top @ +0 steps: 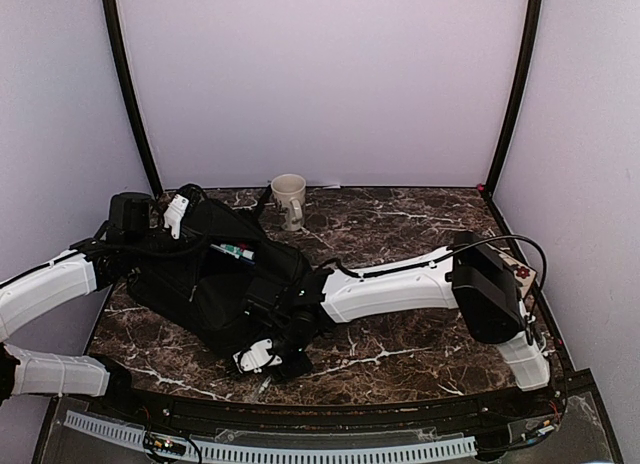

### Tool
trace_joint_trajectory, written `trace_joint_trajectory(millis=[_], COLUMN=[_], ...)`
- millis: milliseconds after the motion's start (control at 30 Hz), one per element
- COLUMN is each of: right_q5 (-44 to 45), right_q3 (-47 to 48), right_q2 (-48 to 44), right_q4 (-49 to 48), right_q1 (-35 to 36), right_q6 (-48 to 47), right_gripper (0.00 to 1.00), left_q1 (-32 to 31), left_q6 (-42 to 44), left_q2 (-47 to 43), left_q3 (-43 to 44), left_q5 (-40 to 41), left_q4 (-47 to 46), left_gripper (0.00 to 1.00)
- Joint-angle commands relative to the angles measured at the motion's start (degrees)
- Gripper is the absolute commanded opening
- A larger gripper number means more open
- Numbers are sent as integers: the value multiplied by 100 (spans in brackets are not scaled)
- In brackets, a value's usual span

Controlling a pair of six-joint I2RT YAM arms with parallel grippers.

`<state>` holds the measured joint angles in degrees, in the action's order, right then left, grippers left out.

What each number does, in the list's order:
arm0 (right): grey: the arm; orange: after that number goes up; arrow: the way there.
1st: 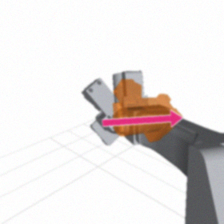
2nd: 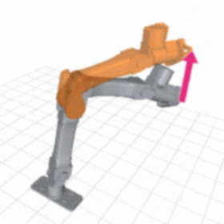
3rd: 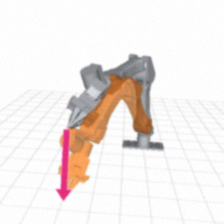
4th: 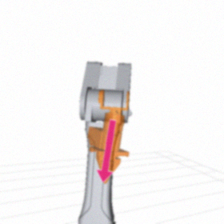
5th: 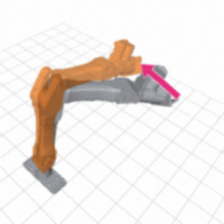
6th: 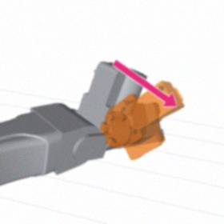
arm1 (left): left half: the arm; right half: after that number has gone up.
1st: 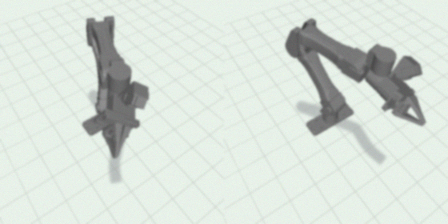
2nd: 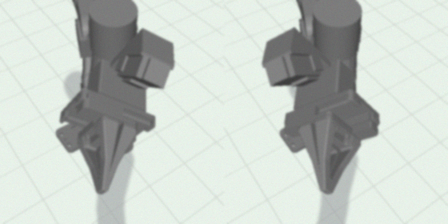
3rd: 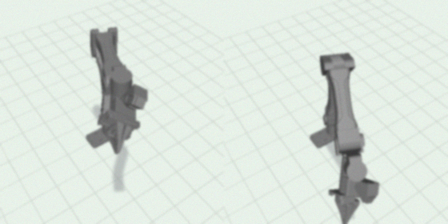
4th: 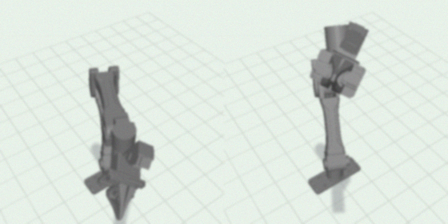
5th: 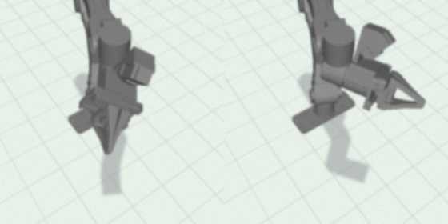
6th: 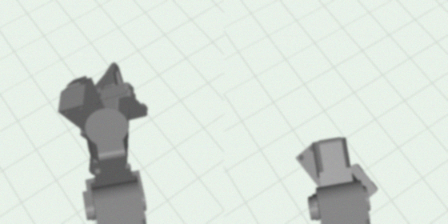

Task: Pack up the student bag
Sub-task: Pick up the pen from the center of the board, then place the pen in the second largest pocket of the bag.

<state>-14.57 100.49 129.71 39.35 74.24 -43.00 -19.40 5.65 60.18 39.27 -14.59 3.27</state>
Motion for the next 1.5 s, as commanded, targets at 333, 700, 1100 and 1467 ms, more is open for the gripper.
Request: trace_joint_trajectory(millis=[333,700,1100,1467], right_q5=[1392,1768,1001,532], right_q3=[400,179,943,1837], right_q2=[237,382,-346,-1380], right_q4=[1408,1534,2186,1743], right_q1=[127,196,57,-948], right_q6=[506,518,343,715], right_gripper=[21,17,7,5], left_q1=[-81,-77,-78,-77], left_q6=[68,76,68,51], left_q2=[-238,-216,-249,-305], left_q3=[134,134,146,152], left_q5=[-466,-474,-507,-545], left_q4=[-705,-704,-696,-704], left_gripper=[0,0,0,0])
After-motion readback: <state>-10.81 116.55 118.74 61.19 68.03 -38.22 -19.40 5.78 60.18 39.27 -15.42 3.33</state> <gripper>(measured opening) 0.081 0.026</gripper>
